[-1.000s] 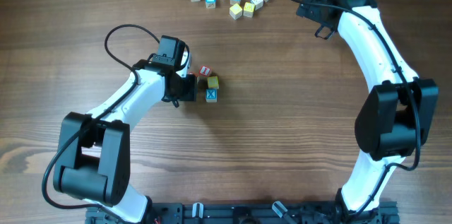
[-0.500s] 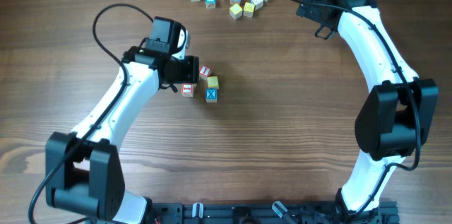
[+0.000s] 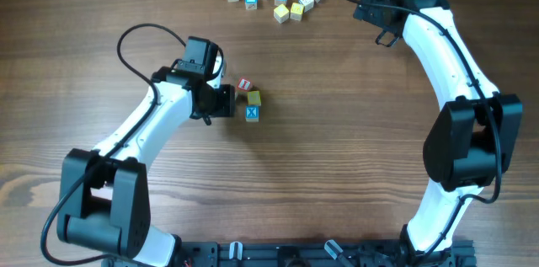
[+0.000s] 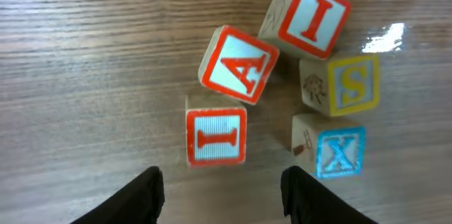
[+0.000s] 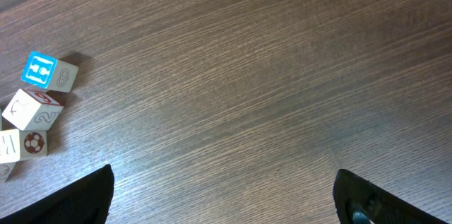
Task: Form a circle
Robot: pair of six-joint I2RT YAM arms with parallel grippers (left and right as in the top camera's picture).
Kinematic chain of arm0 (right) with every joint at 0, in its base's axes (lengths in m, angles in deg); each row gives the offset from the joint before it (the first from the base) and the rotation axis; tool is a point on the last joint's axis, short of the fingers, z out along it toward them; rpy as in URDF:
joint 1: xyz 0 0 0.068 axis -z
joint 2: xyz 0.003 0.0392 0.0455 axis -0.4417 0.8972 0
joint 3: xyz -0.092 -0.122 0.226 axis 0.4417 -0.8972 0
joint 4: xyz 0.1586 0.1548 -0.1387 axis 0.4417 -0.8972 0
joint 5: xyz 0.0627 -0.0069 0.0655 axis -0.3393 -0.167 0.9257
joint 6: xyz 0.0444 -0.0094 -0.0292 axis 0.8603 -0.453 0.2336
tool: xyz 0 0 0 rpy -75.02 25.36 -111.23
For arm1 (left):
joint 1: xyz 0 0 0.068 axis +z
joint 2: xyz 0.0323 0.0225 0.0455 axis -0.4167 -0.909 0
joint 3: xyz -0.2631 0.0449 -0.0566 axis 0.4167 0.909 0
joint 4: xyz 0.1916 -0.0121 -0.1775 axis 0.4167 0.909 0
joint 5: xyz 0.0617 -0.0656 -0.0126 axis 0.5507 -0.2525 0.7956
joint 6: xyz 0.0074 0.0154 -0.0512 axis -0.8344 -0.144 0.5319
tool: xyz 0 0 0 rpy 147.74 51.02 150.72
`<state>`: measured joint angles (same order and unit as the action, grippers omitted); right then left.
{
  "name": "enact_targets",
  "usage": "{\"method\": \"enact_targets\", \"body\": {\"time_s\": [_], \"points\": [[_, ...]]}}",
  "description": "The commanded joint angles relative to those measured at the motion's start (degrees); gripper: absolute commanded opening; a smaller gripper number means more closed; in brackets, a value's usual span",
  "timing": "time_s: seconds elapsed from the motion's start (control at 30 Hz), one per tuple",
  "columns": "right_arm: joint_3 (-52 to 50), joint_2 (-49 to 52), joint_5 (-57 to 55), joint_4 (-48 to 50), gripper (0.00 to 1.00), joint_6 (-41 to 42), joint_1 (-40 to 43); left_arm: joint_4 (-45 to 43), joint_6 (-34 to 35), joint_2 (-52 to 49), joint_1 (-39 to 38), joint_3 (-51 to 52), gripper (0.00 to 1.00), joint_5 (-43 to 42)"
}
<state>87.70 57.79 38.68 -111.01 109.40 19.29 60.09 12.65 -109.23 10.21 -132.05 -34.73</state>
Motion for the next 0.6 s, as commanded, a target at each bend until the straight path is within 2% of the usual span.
{"method": "enact_targets", "body": {"time_s": [0.0, 0.47, 0.57], "points": [[0.1, -0.3, -0.7, 0.1, 1.0, -0.7, -0.2, -3.3, 0.3, -0.7, 0.0, 2.9, 0.54, -0.9], [0.2, -0.3, -0.7, 0.1, 1.0, -0.7, -0.2, -7.9, 0.3, -0.8, 0.0, 5.2, 0.55, 1.3], [0.2, -0.3, -0.7, 0.1, 1.0, -0.7, -0.2, -7.8, 0.3, -0.9, 0.0, 5.2, 0.5, 1.2]]}}
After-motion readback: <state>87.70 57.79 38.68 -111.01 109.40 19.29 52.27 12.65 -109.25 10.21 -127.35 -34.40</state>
